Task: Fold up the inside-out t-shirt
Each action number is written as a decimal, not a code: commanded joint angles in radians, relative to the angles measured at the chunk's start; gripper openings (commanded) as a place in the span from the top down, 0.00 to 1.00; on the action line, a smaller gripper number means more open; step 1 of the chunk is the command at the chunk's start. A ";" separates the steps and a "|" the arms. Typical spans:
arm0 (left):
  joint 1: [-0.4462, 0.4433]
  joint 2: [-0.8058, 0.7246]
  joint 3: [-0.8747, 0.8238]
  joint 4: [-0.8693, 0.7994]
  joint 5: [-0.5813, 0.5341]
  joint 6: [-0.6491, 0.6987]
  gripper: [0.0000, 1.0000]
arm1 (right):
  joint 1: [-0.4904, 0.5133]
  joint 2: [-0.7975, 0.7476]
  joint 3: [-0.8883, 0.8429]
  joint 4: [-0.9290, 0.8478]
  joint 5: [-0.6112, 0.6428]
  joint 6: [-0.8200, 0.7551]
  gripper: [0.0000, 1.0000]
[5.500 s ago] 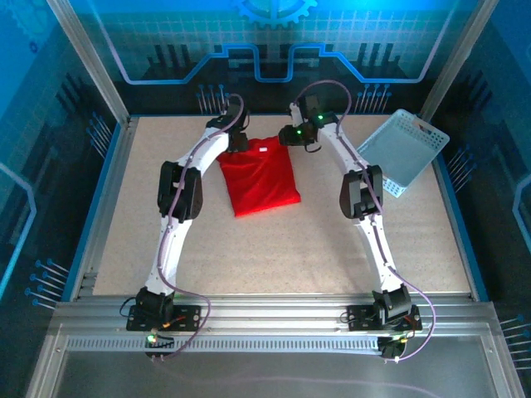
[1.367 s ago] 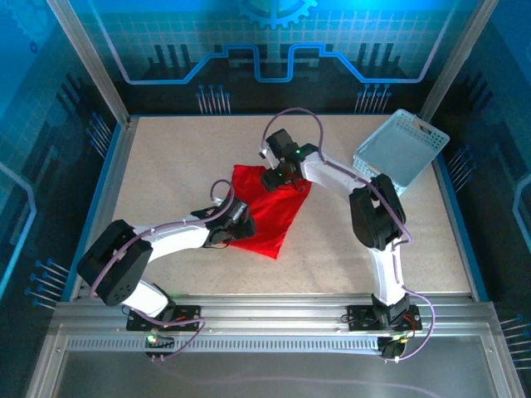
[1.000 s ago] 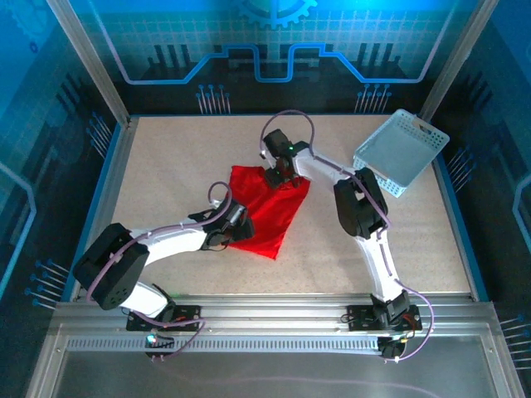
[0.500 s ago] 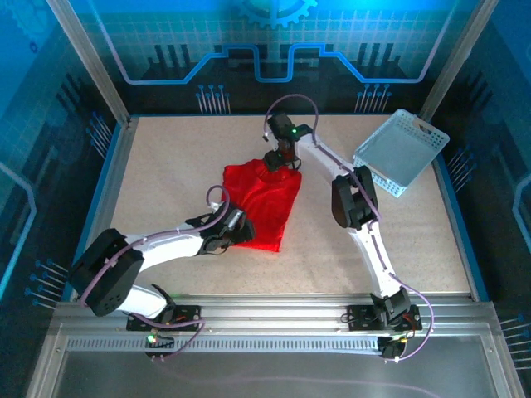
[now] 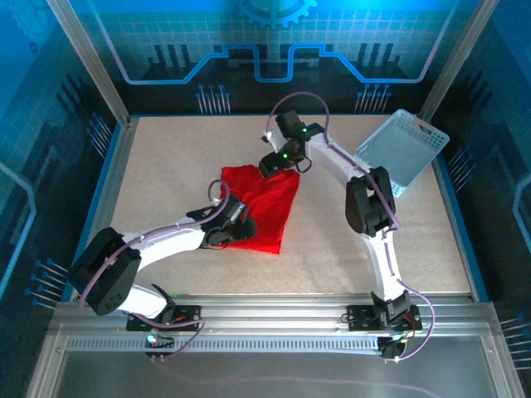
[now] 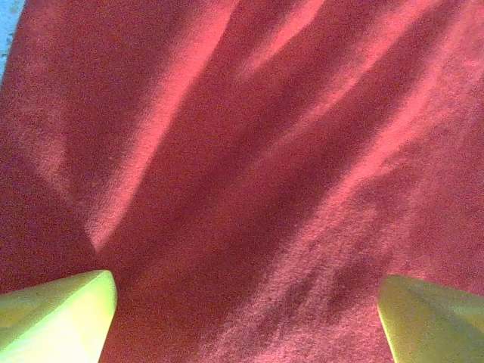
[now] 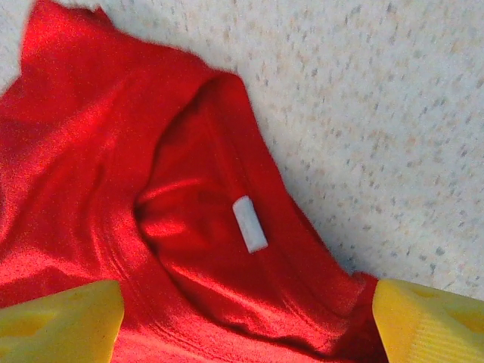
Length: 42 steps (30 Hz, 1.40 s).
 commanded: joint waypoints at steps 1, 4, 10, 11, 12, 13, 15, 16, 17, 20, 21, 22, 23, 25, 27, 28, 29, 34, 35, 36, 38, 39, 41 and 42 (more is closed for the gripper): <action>0.010 0.005 0.035 -0.051 0.016 0.016 0.09 | -0.004 -0.070 -0.089 0.055 0.013 0.017 0.13; 0.044 -0.032 0.063 -0.103 0.013 0.040 0.09 | -0.018 -0.161 -0.177 0.111 0.071 0.080 0.14; 0.254 0.003 0.253 -0.191 0.091 0.171 0.05 | -0.049 -0.323 -0.338 0.175 0.137 0.237 0.14; 0.278 0.037 0.297 -0.202 0.091 0.197 0.05 | -0.057 -0.332 -0.363 0.179 0.132 0.266 0.15; 0.305 0.087 0.350 -0.216 0.089 0.219 0.05 | -0.067 -0.338 -0.384 0.181 0.128 0.309 0.15; 0.328 0.130 0.403 -0.221 0.090 0.235 0.04 | -0.077 -0.338 -0.403 0.184 0.116 0.344 0.15; 0.367 0.228 0.483 -0.203 0.111 0.261 0.05 | -0.091 -0.334 -0.441 0.202 0.094 0.393 0.16; 0.383 0.276 0.527 -0.204 0.111 0.263 0.05 | -0.097 -0.333 -0.461 0.218 0.086 0.417 0.17; 0.398 0.329 0.575 -0.209 0.129 0.271 0.05 | -0.101 -0.329 -0.477 0.228 0.078 0.436 0.18; 0.418 0.458 0.711 -0.247 0.132 0.290 0.06 | -0.107 -0.319 -0.510 0.262 0.070 0.480 0.18; 0.420 0.490 0.741 -0.252 0.129 0.295 0.06 | -0.107 -0.310 -0.511 0.263 0.063 0.487 0.18; 0.422 0.520 0.770 -0.254 0.126 0.301 0.06 | -0.107 -0.300 -0.510 0.265 0.050 0.494 0.19; 0.423 0.554 0.800 -0.257 0.130 0.308 0.06 | -0.107 -0.290 -0.510 0.266 0.039 0.505 0.19; 0.426 0.613 0.854 -0.272 0.128 0.320 0.07 | -0.102 -0.275 -0.516 0.276 0.028 0.526 0.20; 0.426 0.652 0.886 -0.262 0.146 0.332 0.08 | -0.092 -0.259 -0.519 0.286 0.026 0.544 0.20; 0.425 0.667 0.900 -0.261 0.147 0.332 0.09 | -0.085 -0.246 -0.515 0.283 0.031 0.556 0.20; 0.425 0.681 0.911 -0.260 0.146 0.334 0.11 | -0.079 -0.227 -0.506 0.276 0.034 0.568 0.20; 0.425 0.740 0.946 -0.264 0.170 0.337 0.15 | -0.063 -0.149 -0.464 0.272 0.024 0.609 0.22; 0.425 0.748 0.945 -0.261 0.176 0.336 0.15 | -0.059 -0.131 -0.448 0.266 0.023 0.610 0.22; 0.425 0.756 0.944 -0.258 0.181 0.336 0.15 | -0.053 -0.119 -0.433 0.262 0.022 0.609 0.22; 0.425 0.771 0.943 -0.250 0.201 0.332 0.18 | -0.042 -0.085 -0.400 0.258 0.006 0.603 0.23; 0.425 0.777 0.941 -0.246 0.216 0.330 0.20 | -0.035 -0.072 -0.386 0.257 -0.007 0.601 0.25; 0.423 0.787 0.934 -0.236 0.234 0.322 0.22 | -0.020 -0.050 -0.360 0.252 -0.012 0.601 0.26; 0.423 0.789 0.928 -0.229 0.242 0.318 0.25 | -0.012 -0.040 -0.345 0.245 -0.010 0.603 0.27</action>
